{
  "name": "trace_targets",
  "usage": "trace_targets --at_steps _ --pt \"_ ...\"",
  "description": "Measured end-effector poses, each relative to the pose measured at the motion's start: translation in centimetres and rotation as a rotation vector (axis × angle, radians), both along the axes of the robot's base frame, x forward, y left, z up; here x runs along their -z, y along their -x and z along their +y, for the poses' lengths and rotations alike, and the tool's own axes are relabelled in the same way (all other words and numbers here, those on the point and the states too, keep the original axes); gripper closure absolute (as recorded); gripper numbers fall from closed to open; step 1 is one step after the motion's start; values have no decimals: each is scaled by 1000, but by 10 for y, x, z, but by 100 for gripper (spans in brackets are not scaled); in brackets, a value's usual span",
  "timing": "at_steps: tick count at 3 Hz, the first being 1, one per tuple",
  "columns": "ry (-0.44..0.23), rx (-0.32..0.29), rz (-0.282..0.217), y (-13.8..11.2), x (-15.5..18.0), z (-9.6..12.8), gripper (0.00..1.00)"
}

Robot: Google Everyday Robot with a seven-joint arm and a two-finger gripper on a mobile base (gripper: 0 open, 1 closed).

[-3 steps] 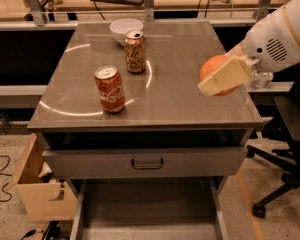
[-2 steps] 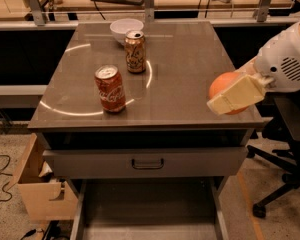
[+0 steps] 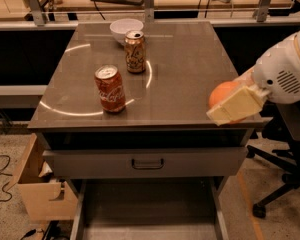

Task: Place orange into middle drawer

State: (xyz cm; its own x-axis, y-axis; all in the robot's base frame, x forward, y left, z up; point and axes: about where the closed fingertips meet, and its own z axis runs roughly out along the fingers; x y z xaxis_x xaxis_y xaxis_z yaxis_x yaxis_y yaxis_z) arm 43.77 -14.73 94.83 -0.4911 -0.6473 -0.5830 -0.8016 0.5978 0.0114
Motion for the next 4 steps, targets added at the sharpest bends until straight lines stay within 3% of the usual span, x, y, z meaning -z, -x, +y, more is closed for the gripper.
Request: trace_targets --at_steps 1,2,4 --pt "80 15 -19 27 28 -4 100" --pt "174 55 -18 60 78 -11 100" --pt "218 106 88 98 205 -10 100"
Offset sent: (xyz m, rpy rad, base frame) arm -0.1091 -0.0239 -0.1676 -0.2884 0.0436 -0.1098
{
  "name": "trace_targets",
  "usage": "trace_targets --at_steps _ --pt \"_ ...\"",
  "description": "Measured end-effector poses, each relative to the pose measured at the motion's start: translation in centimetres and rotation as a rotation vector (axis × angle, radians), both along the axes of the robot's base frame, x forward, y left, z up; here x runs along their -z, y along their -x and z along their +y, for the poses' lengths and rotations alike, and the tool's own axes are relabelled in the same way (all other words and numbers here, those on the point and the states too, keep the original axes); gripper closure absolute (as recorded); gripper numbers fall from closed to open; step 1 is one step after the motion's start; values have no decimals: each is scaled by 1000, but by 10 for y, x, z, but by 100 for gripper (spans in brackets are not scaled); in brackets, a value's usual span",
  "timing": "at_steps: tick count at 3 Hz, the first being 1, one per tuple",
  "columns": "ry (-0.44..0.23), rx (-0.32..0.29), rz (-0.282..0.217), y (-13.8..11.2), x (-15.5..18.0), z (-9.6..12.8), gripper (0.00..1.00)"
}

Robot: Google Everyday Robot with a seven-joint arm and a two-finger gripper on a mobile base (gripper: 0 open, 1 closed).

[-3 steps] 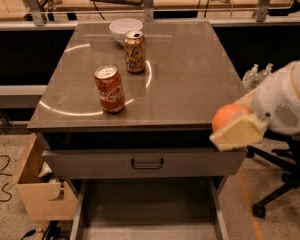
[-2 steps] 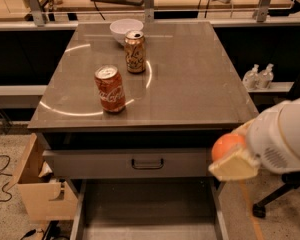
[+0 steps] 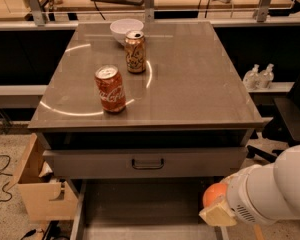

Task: Place orange into middle drawer

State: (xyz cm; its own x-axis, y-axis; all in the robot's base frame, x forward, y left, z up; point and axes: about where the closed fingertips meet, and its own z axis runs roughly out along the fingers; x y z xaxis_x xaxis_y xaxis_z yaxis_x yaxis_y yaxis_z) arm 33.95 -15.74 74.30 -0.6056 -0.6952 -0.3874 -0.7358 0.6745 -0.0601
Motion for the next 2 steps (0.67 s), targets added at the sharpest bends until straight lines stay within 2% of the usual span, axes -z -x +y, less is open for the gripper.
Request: trace_targets --at_steps 2 --pt "9 -9 14 -6 12 12 100"
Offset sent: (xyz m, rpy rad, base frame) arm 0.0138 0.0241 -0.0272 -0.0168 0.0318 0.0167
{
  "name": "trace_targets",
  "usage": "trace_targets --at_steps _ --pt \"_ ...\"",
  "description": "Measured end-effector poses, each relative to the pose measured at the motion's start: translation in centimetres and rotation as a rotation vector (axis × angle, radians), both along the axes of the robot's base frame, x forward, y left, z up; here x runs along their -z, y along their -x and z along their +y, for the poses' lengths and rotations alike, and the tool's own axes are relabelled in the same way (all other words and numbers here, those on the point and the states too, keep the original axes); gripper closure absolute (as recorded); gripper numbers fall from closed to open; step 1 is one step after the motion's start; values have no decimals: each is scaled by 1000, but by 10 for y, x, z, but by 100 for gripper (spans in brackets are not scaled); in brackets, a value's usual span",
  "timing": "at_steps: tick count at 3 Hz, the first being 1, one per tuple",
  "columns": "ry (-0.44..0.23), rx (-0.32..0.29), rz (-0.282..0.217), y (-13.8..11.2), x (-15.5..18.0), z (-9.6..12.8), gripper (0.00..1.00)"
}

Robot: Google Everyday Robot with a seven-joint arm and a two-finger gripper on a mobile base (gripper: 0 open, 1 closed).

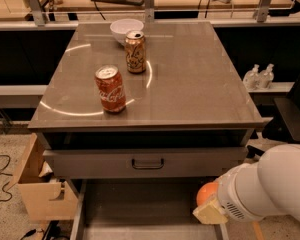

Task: Place orange into middle drawer

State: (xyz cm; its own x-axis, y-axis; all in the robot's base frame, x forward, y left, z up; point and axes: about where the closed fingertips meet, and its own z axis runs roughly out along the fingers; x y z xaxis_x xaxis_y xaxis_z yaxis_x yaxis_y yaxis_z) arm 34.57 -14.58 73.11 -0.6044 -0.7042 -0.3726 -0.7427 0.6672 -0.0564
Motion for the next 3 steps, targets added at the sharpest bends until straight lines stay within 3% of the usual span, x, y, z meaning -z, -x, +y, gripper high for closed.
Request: trace_targets --at_steps 2,3 --pt "32 -95 46 -30 91 65 100" --pt "3 -109 57 -46 134 99 100"
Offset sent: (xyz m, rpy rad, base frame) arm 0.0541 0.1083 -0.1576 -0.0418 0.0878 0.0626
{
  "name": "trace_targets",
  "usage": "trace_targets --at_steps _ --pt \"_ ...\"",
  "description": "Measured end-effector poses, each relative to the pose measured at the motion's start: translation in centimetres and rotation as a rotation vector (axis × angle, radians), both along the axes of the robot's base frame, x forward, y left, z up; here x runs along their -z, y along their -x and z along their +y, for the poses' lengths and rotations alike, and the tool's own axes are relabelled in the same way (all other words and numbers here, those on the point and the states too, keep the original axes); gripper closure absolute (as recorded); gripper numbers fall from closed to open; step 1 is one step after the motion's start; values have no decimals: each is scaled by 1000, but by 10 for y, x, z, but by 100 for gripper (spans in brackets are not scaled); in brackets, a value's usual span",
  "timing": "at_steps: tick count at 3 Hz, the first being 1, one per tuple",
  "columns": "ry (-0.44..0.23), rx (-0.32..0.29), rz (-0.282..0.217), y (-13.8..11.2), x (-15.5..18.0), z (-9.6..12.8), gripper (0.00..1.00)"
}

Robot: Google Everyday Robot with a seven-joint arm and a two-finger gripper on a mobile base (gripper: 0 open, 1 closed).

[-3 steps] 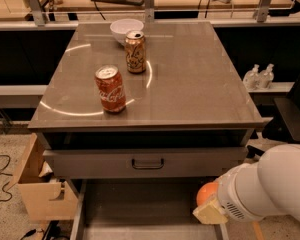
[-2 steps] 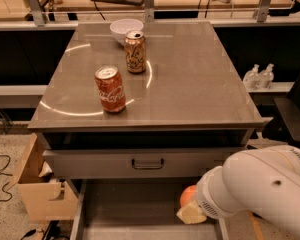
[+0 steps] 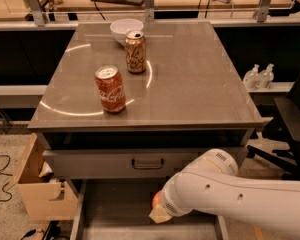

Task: Place orange into middle drawer

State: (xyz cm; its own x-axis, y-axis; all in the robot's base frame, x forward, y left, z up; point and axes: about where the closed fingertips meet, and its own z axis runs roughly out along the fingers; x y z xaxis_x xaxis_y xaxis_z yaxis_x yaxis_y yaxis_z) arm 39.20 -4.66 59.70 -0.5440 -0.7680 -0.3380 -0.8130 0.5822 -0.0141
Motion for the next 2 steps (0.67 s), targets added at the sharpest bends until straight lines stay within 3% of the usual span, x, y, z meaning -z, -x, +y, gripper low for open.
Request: trace_targets --at_steps 1,2 --pt "-49 3 15 -9 35 31 100" --pt "-115 -18 -32 -4 72 43 100"
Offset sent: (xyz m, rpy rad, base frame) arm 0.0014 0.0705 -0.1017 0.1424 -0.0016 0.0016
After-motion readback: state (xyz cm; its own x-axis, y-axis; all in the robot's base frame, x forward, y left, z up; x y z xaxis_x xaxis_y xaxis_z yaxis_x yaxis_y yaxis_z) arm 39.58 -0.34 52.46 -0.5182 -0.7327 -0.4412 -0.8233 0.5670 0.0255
